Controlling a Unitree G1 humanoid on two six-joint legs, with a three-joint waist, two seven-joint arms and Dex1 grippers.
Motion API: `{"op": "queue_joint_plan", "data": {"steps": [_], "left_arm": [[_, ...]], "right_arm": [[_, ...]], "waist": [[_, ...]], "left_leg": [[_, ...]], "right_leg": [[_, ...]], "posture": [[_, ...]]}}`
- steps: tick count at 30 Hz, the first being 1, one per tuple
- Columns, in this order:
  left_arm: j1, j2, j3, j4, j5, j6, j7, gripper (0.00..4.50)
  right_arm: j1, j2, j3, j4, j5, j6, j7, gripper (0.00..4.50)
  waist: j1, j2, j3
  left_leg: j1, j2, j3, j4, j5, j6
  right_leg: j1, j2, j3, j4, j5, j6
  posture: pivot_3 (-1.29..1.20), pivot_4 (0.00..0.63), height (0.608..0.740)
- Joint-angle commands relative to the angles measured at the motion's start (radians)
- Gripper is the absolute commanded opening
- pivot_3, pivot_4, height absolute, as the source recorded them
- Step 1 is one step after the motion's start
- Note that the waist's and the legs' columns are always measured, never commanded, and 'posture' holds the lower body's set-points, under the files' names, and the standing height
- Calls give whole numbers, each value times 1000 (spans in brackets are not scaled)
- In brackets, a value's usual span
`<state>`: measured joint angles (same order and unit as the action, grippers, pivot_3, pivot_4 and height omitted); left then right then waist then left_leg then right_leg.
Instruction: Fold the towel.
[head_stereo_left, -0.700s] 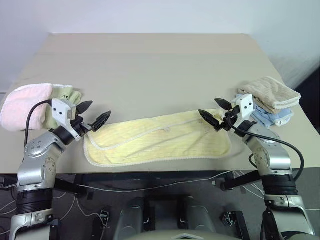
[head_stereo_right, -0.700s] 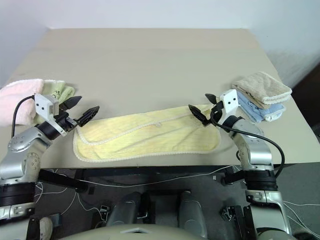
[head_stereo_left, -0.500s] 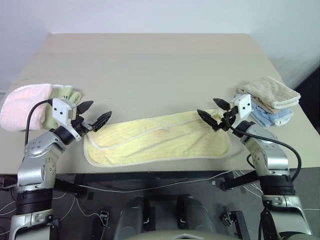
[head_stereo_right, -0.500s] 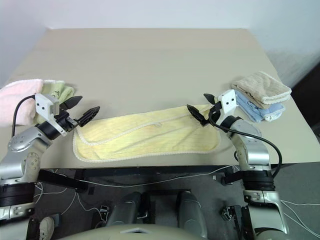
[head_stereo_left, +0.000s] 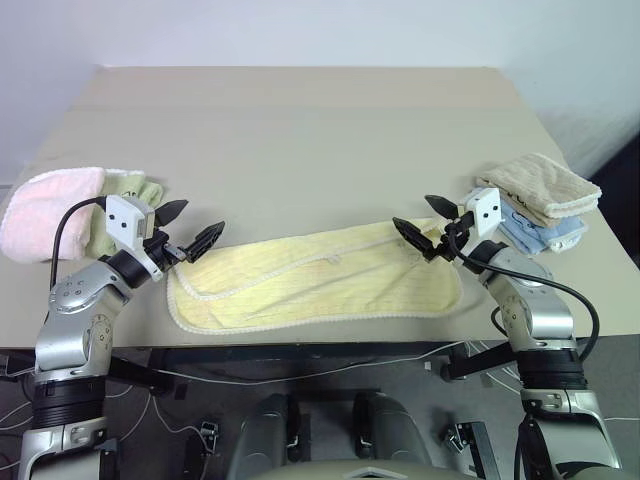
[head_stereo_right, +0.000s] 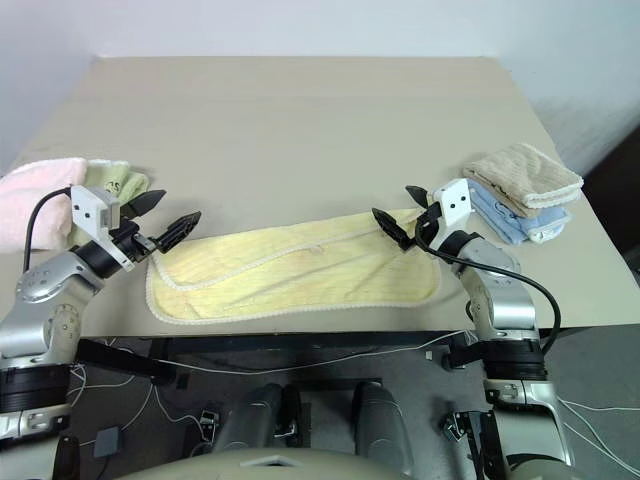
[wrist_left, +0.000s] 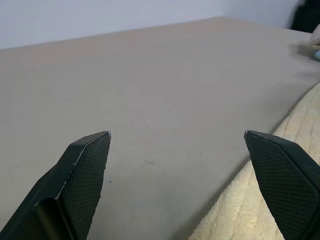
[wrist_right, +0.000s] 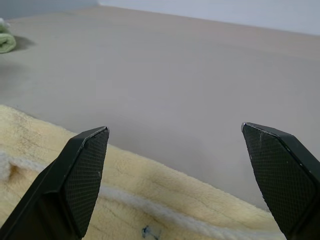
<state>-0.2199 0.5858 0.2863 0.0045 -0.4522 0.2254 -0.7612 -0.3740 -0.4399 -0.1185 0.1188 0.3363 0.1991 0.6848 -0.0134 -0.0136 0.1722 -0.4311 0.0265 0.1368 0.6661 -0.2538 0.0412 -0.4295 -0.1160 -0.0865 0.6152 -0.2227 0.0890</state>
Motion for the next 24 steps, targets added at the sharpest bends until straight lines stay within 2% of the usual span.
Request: {"op": "queue_joint_plan", "data": {"steps": [1, 5, 9, 14, 18, 24], "left_arm": [[-20, -4, -15, 7, 18, -33, -3, 4500], [-12, 20, -9, -15, 13, -27, -21, 4500], [26, 94, 14, 4, 23, -46, -89, 4500], [27, 215, -21, 97, 98, -188, -229, 4500], [15, 339, -61, 190, 101, -283, -463, 4500], [-9, 381, -153, 230, 132, -362, -634, 4500]], "right_arm": [[-3, 5, -11, -24, 5, -29, 0, 4460], [-17, 13, -2, -6, 5, -28, 7, 4460], [-30, 36, 10, 16, -5, -41, 1, 4460], [-30, 55, 18, 26, -9, -47, 4, 4460], [-36, 66, 19, 40, -13, -57, 1, 4460], [-2, 81, 10, -1, -6, -53, -24, 4460]], "waist": [[0, 0, 0], [-2, 0, 0], [-5, 0, 0], [-2, 1, 1], [-2, 1, 1], [-4, 2, 1]], "left_leg": [[0, 0, 0, 0, 0, 0], [0, 0, 0, 0, 0, 0], [0, 1, 0, 0, 0, 0], [0, 0, 0, -1, 0, -1], [-1, 0, 1, -1, -2, -3], [-2, 0, 1, -2, -2, -4]], "right_leg": [[0, 0, 0, 0, 0, 0], [0, 0, 0, 0, 0, 0], [0, 1, 0, 0, 0, 0], [-1, 0, 0, 0, 0, 0], [-3, -1, 0, 0, -1, -2], [-4, -2, 1, 0, -2, -3]], "posture": [[0, 150, 740], [0, 150, 740], [0, 150, 740], [0, 150, 740], [0, 150, 740], [0, 150, 740]]}}
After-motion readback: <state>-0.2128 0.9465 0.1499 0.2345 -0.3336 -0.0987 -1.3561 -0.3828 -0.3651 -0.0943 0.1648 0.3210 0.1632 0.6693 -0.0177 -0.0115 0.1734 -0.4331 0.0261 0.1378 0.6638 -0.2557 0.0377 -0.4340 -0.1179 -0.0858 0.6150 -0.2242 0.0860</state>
